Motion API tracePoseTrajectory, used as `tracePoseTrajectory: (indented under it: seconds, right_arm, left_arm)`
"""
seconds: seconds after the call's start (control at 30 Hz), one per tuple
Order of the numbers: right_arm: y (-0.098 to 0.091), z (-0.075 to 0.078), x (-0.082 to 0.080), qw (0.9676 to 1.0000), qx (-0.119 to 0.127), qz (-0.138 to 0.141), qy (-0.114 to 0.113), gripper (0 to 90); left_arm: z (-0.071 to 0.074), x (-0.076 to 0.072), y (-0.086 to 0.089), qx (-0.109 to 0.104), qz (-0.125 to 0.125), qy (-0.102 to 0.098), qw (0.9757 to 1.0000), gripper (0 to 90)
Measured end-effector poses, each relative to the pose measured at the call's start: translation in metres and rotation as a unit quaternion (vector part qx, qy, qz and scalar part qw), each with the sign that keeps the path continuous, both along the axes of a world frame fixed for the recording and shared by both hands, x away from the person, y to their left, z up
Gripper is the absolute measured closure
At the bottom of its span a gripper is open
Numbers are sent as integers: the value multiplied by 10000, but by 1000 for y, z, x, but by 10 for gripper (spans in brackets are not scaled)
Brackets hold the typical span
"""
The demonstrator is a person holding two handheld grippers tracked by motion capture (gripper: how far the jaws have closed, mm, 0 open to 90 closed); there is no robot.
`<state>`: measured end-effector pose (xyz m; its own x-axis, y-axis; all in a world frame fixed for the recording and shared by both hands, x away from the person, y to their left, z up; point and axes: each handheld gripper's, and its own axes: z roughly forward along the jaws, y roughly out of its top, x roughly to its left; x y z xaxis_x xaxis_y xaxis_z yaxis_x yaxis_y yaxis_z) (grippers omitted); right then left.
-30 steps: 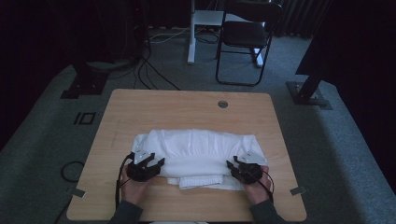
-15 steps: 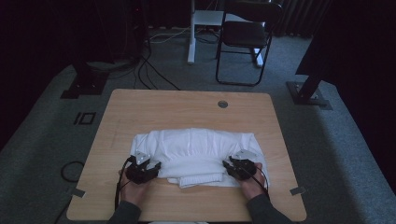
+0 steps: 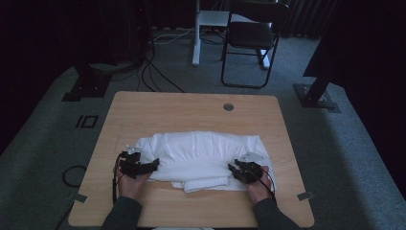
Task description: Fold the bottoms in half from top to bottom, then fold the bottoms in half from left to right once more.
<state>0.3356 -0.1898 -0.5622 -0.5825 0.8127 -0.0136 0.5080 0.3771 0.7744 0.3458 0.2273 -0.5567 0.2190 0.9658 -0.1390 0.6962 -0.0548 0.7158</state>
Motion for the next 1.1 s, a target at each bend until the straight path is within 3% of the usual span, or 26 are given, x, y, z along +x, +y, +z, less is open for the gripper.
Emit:
tracePoseTrajectory:
  seconds: [0.07,0.1,0.17,0.2,0.4,1.03,1.07,1.1]
  right_arm:
    - [0,0,0,10000,8,-3,-2,608]
    - [0,0,0,10000,23,-8,-7,607]
    - [0,0,0,10000,24,-8,-10,607]
    - [0,-1,-1,10000,29,-11,-9,607]
    - [0,-1,-1,10000,42,-15,-17,607]
    - [-1,-1,-1,10000,90,-22,-16,605]
    - [-1,-2,-2,9999,108,-33,-18,605]
    - [-1,-2,-2,9999,107,-36,-21,604]
  left_arm:
    - [-1,0,-1,121,48,-18,9999,19]
    - [-3,-1,-2,339,162,-63,9993,12]
    - [-3,-1,-2,339,162,-63,9993,3]
    - [-5,-1,-3,630,335,-72,9974,0]
    - [-5,-4,0,663,588,-33,9961,0]
    - [-3,-16,-4,646,556,-64,9963,74]
    - [-1,-20,-7,625,500,-75,9968,194]
    - [0,-21,-8,619,457,-105,9970,246]
